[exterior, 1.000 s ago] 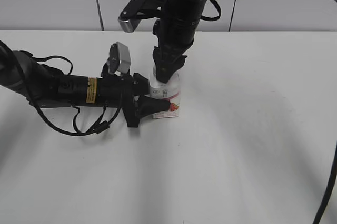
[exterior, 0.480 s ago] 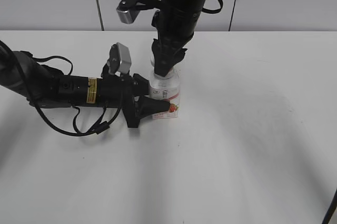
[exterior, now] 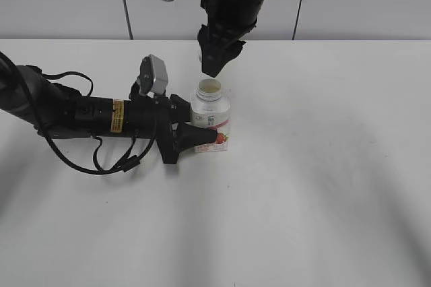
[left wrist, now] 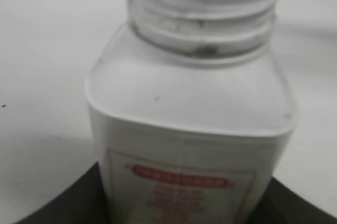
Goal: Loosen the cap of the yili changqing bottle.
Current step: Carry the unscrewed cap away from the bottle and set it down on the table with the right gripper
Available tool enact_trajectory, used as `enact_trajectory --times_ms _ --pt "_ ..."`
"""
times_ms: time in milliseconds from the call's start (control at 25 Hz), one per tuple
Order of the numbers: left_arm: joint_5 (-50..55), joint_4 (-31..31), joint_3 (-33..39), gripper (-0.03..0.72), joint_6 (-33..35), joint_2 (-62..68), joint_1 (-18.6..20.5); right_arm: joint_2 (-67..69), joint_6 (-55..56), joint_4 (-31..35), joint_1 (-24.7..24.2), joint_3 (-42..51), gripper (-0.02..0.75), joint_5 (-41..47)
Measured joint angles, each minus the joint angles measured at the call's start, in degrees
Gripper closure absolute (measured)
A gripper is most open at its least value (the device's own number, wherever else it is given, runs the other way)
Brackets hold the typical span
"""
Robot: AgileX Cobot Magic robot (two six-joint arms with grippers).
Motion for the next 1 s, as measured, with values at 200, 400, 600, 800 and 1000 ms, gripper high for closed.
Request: enact_trajectory --times_ms 200,400,600,800,1000 --pt "0.0 0.0 0.0 0.312 0.0 0.0 0.0 -1.5 18.4 -5.1 0.0 0.0 0.35 0.0" --pt "0.0 0.0 0.0 0.312 0.0 0.0 0.0 -1.6 28.4 -6.0 -1.3 0.6 0.351 0.0" --pt "0.1 0.0 0.0 0.312 0.0 0.0 0.0 -1.6 31.7 -3.8 -5.4 2.8 0.351 0.0" --pt "0.1 0.0 0.0 0.312 0.0 0.0 0.0 -1.6 32.6 1.1 -11.8 5.9 0.351 -0.1" --pt "0.1 0.0 0.0 0.312 0.0 0.0 0.0 -3.4 33.9 1.7 -16.1 13.8 0.351 -2.2"
